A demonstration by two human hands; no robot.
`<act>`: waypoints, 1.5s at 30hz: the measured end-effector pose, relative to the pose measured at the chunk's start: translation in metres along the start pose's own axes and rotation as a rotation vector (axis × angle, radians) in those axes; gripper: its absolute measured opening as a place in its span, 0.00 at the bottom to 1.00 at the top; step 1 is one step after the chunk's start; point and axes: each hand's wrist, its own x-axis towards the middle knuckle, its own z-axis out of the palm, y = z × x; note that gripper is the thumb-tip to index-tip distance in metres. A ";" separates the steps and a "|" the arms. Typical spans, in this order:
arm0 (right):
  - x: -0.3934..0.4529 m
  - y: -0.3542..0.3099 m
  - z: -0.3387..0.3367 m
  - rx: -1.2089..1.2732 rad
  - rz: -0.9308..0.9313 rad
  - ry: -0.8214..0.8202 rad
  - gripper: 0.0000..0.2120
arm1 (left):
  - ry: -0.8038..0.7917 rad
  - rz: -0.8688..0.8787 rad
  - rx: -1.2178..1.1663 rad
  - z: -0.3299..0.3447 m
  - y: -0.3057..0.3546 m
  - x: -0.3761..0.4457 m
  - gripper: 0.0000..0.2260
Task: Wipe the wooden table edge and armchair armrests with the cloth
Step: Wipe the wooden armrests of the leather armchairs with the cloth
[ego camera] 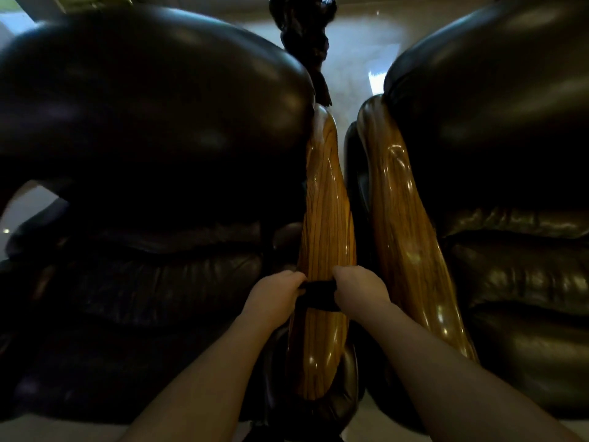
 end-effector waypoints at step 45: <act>-0.082 -0.551 0.031 -0.192 -0.594 0.069 0.08 | 0.448 -0.594 -0.095 -0.251 -0.337 -0.390 0.08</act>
